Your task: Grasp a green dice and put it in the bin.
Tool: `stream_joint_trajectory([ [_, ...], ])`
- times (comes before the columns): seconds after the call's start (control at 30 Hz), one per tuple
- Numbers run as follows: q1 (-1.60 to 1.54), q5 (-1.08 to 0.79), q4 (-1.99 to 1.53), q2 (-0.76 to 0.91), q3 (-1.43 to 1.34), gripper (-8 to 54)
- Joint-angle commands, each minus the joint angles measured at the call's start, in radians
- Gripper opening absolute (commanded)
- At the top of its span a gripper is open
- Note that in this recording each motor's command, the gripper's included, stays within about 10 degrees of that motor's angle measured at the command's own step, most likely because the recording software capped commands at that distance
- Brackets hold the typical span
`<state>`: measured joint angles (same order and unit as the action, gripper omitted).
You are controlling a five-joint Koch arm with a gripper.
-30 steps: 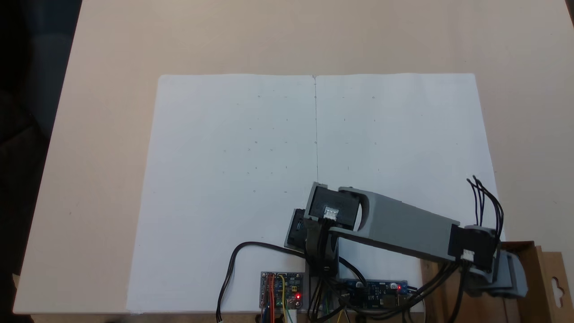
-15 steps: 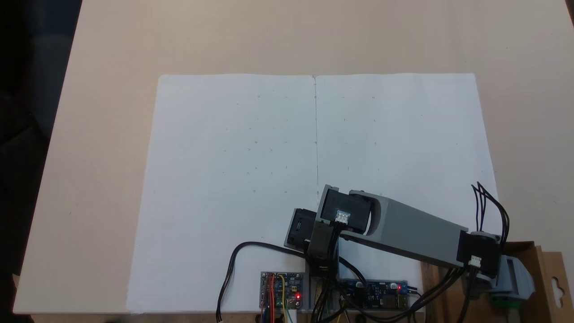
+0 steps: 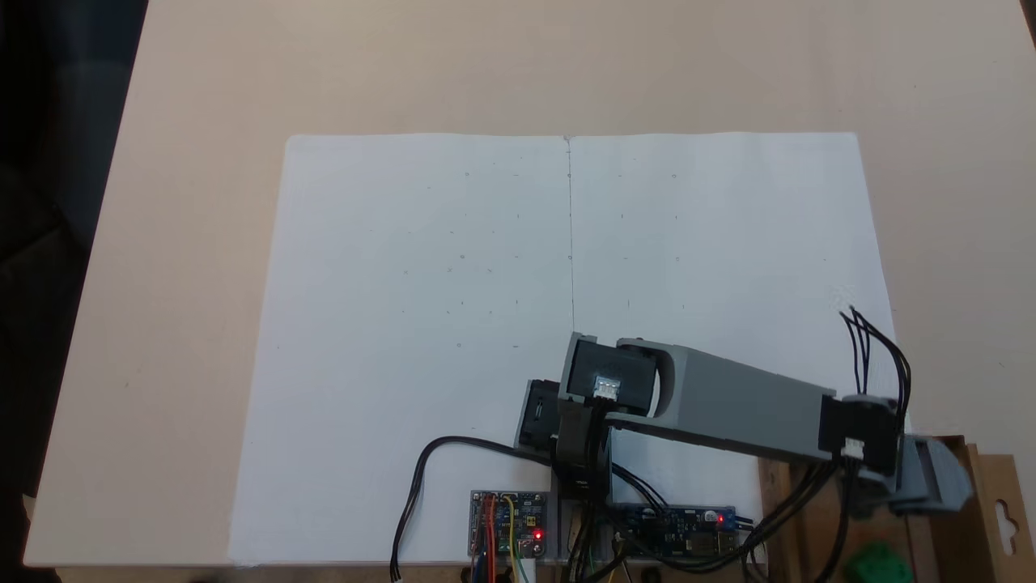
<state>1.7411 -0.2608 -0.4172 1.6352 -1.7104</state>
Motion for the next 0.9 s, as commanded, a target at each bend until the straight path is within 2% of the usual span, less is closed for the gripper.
stream_joint_trajectory([
  [0.0, -0.060, 0.138, -0.003, 0.077, 0.103, 40.2],
  [0.27, -0.360, 0.410, -0.002, 0.201, 0.232, 40.3],
  [0.57, -0.828, 0.411, -0.003, 0.258, 0.232, 42.2],
  [0.63, -0.937, 0.410, -0.003, 0.272, 0.221, 44.2],
  [0.87, -1.319, 0.408, -0.002, 0.365, 0.064, 44.3],
])
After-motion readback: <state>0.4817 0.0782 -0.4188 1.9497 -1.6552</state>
